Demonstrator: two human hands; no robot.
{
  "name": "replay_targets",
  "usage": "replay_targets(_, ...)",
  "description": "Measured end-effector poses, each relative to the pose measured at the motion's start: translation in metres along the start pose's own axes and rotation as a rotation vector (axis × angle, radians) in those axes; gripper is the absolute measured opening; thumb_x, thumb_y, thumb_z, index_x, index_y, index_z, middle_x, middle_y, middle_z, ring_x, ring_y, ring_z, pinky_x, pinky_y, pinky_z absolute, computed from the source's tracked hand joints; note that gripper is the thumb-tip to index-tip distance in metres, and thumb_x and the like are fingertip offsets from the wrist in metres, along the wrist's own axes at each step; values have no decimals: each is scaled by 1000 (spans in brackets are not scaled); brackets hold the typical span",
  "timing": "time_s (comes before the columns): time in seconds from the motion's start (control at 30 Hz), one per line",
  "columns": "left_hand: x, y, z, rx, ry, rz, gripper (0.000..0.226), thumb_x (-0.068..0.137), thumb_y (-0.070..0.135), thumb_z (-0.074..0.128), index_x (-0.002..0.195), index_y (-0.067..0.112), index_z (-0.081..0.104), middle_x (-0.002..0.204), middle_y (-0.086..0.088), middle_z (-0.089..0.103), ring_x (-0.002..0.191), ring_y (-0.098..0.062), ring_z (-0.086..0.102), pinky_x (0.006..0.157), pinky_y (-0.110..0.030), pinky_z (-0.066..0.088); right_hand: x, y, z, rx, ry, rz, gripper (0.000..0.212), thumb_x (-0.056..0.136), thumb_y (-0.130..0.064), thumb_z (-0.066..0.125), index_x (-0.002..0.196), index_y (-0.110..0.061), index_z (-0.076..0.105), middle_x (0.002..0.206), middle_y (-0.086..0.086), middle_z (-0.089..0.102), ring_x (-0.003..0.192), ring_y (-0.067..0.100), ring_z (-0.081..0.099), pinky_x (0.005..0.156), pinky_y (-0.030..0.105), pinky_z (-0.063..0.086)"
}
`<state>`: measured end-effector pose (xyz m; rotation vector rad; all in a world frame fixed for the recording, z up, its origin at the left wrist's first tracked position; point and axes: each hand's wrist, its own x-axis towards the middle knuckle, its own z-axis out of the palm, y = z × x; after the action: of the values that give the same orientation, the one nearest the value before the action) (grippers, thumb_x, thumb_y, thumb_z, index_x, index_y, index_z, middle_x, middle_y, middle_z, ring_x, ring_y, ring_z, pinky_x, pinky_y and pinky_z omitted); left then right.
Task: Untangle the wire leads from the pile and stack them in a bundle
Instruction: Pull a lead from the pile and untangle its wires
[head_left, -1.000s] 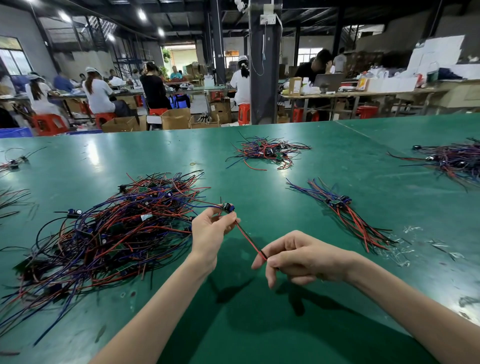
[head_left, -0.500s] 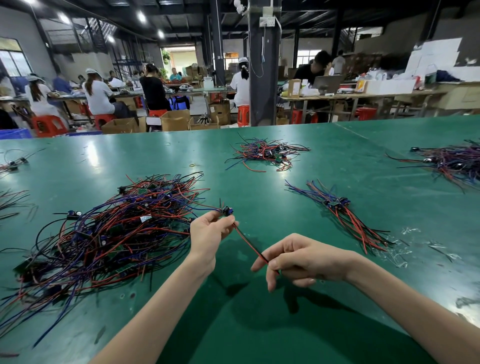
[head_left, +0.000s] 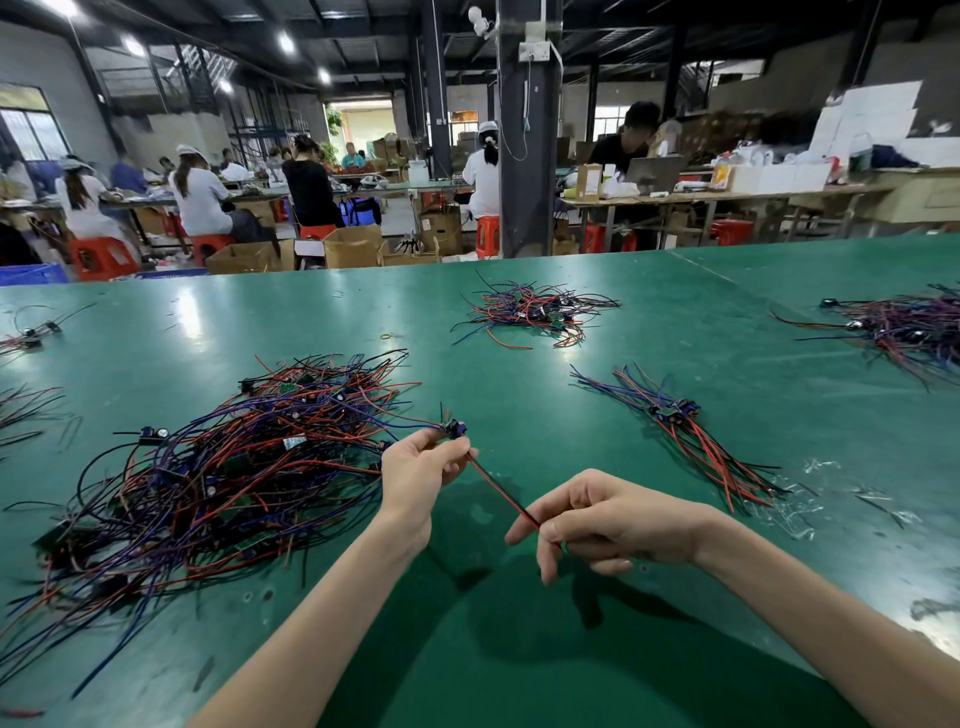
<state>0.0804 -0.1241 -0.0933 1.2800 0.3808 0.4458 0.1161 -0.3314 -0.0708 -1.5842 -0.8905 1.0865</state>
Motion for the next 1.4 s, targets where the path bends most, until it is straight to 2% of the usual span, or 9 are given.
replay_targets(0.27,0,6,-1,-69,-119,-89,6,84,-7,61,83,-1,63,64,-12,61,45,-5,55,59,-16,54,1,1,4,-14,-31,-5,27,91,-7,46,112,-7,64,81,6,71,39,7,23,36,16,31)
replay_targets(0.43,-1,5,-1,-78,-166,-129,8,85,-6,59,85,1,62,56,-5,62,44,-5,52,56,-17,53,5,5,6,47,-40,24,21,89,-15,51,104,-17,67,84,10,73,39,8,25,35,16,30)
replay_targets(0.53,-5,2,4,-75,-203,-138,8,85,-6,59,88,1,62,55,-2,60,46,-5,54,56,-17,53,6,5,6,72,-47,51,21,91,-28,55,104,-15,66,85,12,73,37,6,23,34,15,29)
replay_targets(0.7,-15,-1,13,-58,-272,-146,9,84,-5,61,85,3,63,59,-3,62,54,-8,60,57,-18,52,8,3,7,45,12,75,42,90,-52,53,101,-15,67,82,11,73,38,7,28,33,14,26)
replay_targets(1.0,-26,-5,20,-13,-398,-151,7,86,0,61,91,5,63,71,-9,68,55,-11,59,58,-19,52,14,9,1,216,198,-8,12,91,-13,59,81,-9,65,67,9,66,33,2,30,32,13,25)
replay_targets(1.1,-23,-6,19,-45,-392,-164,14,88,3,59,101,4,63,83,-13,71,58,-12,58,67,-23,54,13,1,-11,252,339,-60,13,91,-10,58,79,-7,60,65,8,63,31,1,26,29,13,24)
replay_targets(1.27,-19,-8,16,-45,-385,-187,16,91,3,56,106,1,63,84,-11,72,58,-11,61,65,-22,55,-5,-23,-62,182,742,-224,15,94,-7,53,84,-1,63,60,6,56,27,2,26,30,11,17)
replay_targets(1.33,-18,-8,15,-51,-387,-193,16,92,2,54,104,1,63,84,-12,72,59,-12,61,66,-23,56,-15,-22,-84,11,962,-166,18,94,-7,53,83,-1,65,61,8,53,28,5,28,32,14,17)
replay_targets(1.4,-17,-9,14,-43,-392,-195,15,92,1,53,103,2,63,84,-12,72,60,-14,61,67,-24,55,-26,-12,-104,-314,1144,52,19,91,-10,56,78,-4,70,59,5,56,38,11,36,39,20,26)
